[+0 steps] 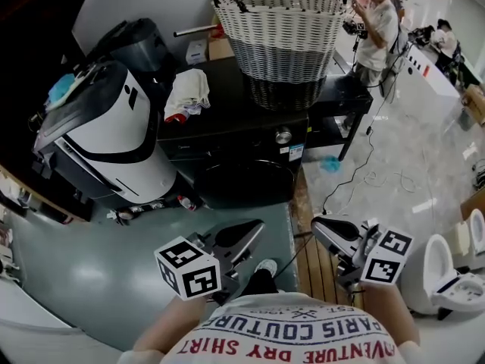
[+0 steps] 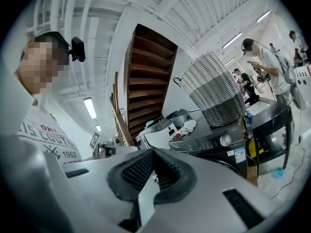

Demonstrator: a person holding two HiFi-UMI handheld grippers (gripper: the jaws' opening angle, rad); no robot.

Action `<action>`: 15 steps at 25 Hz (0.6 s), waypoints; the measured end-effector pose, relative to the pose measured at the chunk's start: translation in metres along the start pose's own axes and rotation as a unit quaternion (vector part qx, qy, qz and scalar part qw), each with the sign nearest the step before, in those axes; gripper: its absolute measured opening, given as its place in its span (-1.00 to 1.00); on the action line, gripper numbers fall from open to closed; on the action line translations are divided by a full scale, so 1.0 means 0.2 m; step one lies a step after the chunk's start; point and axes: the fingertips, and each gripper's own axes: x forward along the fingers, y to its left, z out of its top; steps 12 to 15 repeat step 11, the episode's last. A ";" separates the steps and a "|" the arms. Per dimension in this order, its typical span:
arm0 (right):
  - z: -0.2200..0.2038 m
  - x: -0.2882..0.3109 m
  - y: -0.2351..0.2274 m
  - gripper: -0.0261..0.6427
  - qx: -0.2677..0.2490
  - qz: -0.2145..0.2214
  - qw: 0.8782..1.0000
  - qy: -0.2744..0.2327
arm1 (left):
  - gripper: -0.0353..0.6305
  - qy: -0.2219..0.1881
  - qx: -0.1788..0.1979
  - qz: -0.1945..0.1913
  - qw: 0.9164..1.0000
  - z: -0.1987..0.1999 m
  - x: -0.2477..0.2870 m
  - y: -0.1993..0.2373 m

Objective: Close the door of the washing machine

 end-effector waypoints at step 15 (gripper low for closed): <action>0.00 -0.05 0.09 -0.86 -0.023 0.007 1.000 -0.002 | -0.82 -0.005 0.027 0.016 1.000 -0.01 -0.04 -0.08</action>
